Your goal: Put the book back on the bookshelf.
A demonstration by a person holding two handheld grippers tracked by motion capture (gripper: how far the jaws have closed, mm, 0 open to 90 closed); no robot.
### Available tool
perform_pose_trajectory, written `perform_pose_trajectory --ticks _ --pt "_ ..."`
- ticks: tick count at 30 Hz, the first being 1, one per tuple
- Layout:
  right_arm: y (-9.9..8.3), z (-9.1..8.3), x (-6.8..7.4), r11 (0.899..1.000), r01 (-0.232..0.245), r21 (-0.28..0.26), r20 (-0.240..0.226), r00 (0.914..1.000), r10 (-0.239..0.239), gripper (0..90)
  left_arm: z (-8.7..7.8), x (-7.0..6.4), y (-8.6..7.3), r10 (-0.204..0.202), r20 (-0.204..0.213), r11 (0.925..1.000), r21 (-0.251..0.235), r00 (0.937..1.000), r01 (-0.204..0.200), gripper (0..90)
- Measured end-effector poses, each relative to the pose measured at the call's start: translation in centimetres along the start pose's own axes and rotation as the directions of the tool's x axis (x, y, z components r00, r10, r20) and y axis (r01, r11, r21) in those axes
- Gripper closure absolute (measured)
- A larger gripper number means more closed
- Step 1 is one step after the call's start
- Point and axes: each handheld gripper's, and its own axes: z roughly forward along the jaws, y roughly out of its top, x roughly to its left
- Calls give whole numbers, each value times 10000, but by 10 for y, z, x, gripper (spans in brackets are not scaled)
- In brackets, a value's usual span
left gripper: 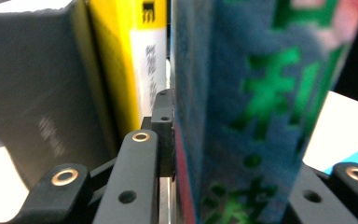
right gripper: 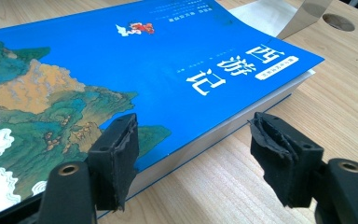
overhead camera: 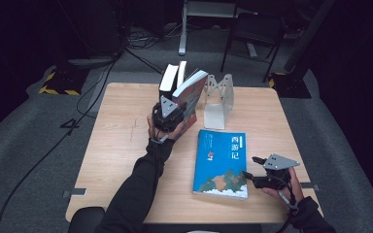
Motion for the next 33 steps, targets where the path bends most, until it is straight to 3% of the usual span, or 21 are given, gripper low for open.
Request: perform_pose_trajectory --ticks 12,21,24,26,29,31,32,33 --pt "0 1 1 9999 55 107 -47 10000 -54 325 -11 7 -11 -111 346 9999 -108 9993 115 725" --pt "0 1 1 9999 73 136 -41 10000 -73 325 -11 9 -27 -108 299 9986 511 9995 93 669" --pt "0 1 1 9999 64 143 -52 10000 -64 327 -10 11 -37 -193 215 9958 901 9996 173 571" --pt "0 1 1 9999 73 148 -59 10000 -73 327 -10 12 -41 -306 338 9950 965 9990 272 563" --pt "0 1 1 9998 75 162 -102 9999 -73 327 -12 14 -55 -526 628 9877 1503 9966 427 578" --pt "0 1 1 9998 58 182 -90 9999 -56 327 -11 13 -64 -89 887 9761 2169 9960 -106 615" --pt "0 1 2 9998 82 169 -94 9999 -80 327 -11 12 -67 -92 916 9744 2247 9958 -117 683" --pt "0 1 2 9998 78 171 -88 9999 -76 327 -11 12 -70 -331 938 9740 2263 9950 110 691"
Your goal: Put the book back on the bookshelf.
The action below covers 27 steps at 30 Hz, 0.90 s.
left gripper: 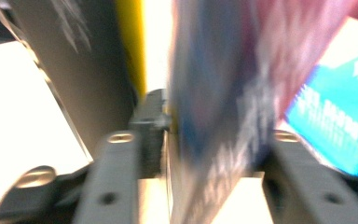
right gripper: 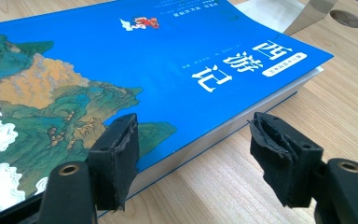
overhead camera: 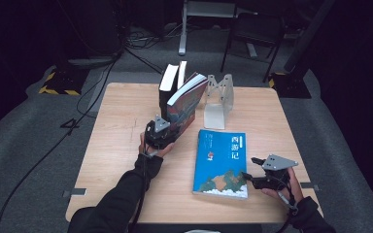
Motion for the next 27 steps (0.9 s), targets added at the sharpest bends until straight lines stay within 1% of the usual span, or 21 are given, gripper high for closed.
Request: perform_pose_trajectory --ticks 2,4,6,7,10,12,15,16,17,18,19,22,23,24,27 --pt "0 0 0 10000 -23 11 -26 10000 23 327 2 -1 1 -238 -77 9997 -17 9997 238 716" --pt "0 0 0 10000 -10 21 10 10000 9 328 5 -4 1 -379 1 9992 -94 9993 379 724" --pt "0 0 0 10000 4 29 -3 10000 -4 327 7 -9 2 -319 -122 9995 -66 9994 318 727" --pt "0 1 0 10000 5 33 -5 10000 -5 328 9 -12 3 -456 -192 9989 -123 9988 453 727" --pt "0 1 0 10000 -43 52 13 10000 43 328 15 -19 4 -906 -338 9956 -264 9953 897 726" --pt "0 0 0 10000 -34 50 12 10000 33 328 20 -25 7 -983 -510 9949 -288 9938 969 725" --pt "0 0 0 10000 -20 52 17 10000 20 328 28 -32 11 -1384 -578 9902 -281 9887 1369 726" --pt "0 0 0 10000 -15 60 25 10000 15 328 30 -33 13 -1393 -669 9901 -281 9880 1377 727" --pt "0 0 0 10000 -20 63 30 10000 20 329 34 -35 14 -1429 -622 9895 -287 9878 1414 727" --pt "0 0 0 10000 -20 63 30 10000 20 329 34 -35 14 -1429 -622 9895 -287 9878 1414 727" --pt "0 0 0 10000 -14 61 39 10000 14 329 37 -38 16 -1526 -614 9880 -316 9864 1509 727" --pt "0 0 -1 10000 24 13 45 10000 -24 329 45 -44 19 -1484 -631 9885 -389 9869 1462 723" --pt "0 0 -1 10000 9 5 52 10000 -9 329 47 -46 20 -1465 -706 9887 -413 9867 1438 721" --pt "-1 0 -1 10000 -49 26 48 10000 49 329 49 -46 21 -1360 -751 9904 -370 9879 1335 719" --pt "-1 0 -1 10000 14 55 43 10000 -14 330 55 -49 23 -1408 -859 9892 -522 9863 1366 708"
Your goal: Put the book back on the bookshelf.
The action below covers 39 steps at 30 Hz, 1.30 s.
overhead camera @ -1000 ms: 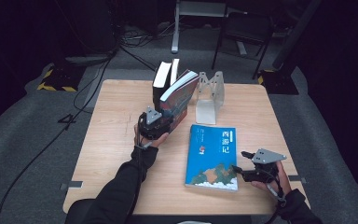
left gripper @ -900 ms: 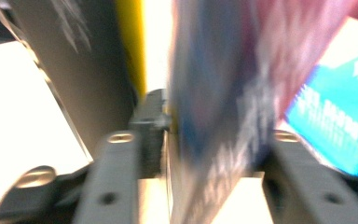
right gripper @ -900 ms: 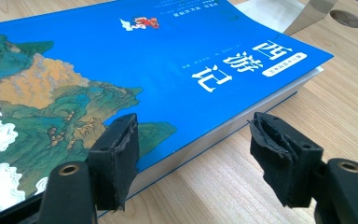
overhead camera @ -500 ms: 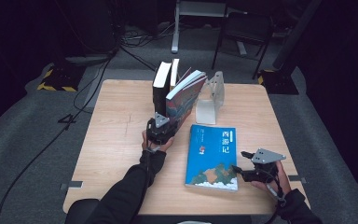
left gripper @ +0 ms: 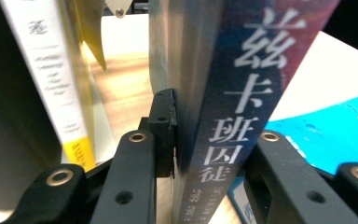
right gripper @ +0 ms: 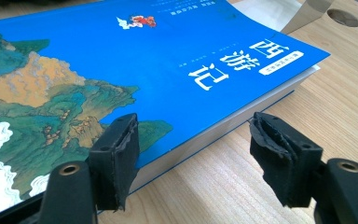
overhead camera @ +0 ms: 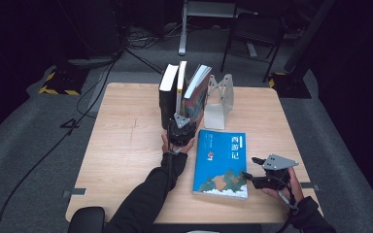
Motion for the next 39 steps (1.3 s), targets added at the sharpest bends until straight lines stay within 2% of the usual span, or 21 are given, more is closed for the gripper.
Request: perform_pose_trajectory --ticks 7,9,15,18,20,22,25,26,27,28,31,34,36,39 --pt "0 0 0 10000 -1 8 5 10000 1 330 14 -2 7 110 -271 9999 -13 9996 -110 693" --pt "0 0 -1 10000 -21 -21 14 10000 21 330 18 -1 8 18 -338 10000 -90 9994 -21 692" --pt "0 0 -1 10000 -20 -41 23 10000 20 330 22 0 9 -17 -304 9999 -130 9995 13 675" --pt "-1 0 -1 10000 -27 -37 18 10000 27 329 20 -1 8 171 -371 9999 -15 9992 -171 638" --pt "-1 -1 -1 10000 -46 -45 24 10000 47 329 17 0 5 299 -272 9996 21 9992 -298 608" --pt "-1 -1 -2 10000 -55 -57 43 10000 56 329 12 2 2 592 -142 9982 -4 9981 -592 578" --pt "-1 -1 -2 10000 -63 -65 39 10000 64 329 4 4 0 855 21 9962 -171 9963 -854 579" --pt "-1 -1 -2 10000 -60 -67 38 10000 60 328 0 4 -1 1227 -4 9922 -240 9924 -1227 577" --pt "-1 -1 -1 10000 -34 -57 53 10000 34 329 -3 3 -2 1426 -14 9894 -292 9898 -1426 569" --pt "-1 -1 -1 10000 -36 -52 53 10000 37 328 -8 3 -3 1815 -52 9825 -427 9834 -1815 566" --pt "-1 0 -1 10000 -67 -34 20 10000 68 328 -14 2 -7 2255 22 9732 -471 9742 -2252 564" --pt "-1 0 -1 10000 -35 -10 1 10000 35 329 -16 1 -9 2329 -66 9711 -514 9725 -2329 587" --pt "-1 1 0 10000 -33 -10 -9 10000 33 329 -15 0 -9 2175 -91 9749 -476 9760 -2177 599" --pt "-1 2 -1 10000 -69 6 -30 10000 69 330 -12 -3 -6 2099 -121 9769 -383 9777 -2102 618"
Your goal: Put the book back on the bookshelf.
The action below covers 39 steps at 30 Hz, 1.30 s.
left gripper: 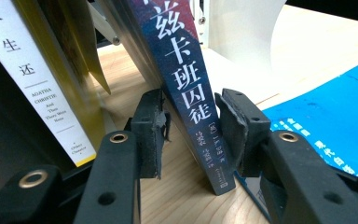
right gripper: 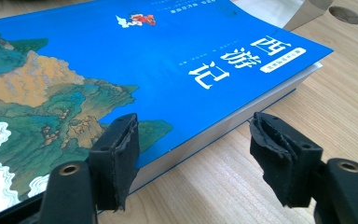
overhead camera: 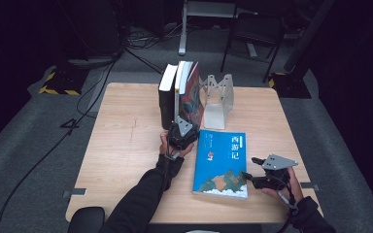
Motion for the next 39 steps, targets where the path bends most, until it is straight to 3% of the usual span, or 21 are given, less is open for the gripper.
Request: perform_pose_trajectory --ticks 6,15,21,30,35,39 --pt "0 -1 0 10000 -35 -14 3 10000 35 329 16 0 10 -360 -109 9993 137 9993 362 652" --pt "-1 -1 -1 10000 -46 -52 -12 10000 46 330 31 1 19 -352 -338 9989 292 9988 362 663" --pt "-1 0 -1 10000 -41 -46 -17 10000 41 330 36 2 23 -267 -421 9988 388 9988 283 662" --pt "-1 -1 -1 10000 -53 -60 0 10000 53 330 30 5 21 -409 -514 9980 464 9978 433 641" --pt "0 -2 -1 10000 -61 -54 23 10000 61 330 23 7 21 77 -414 9979 644 9991 -50 615" --pt "0 -2 -1 10000 -28 -70 19 10000 28 330 16 7 22 617 -379 9951 801 9974 -585 652"
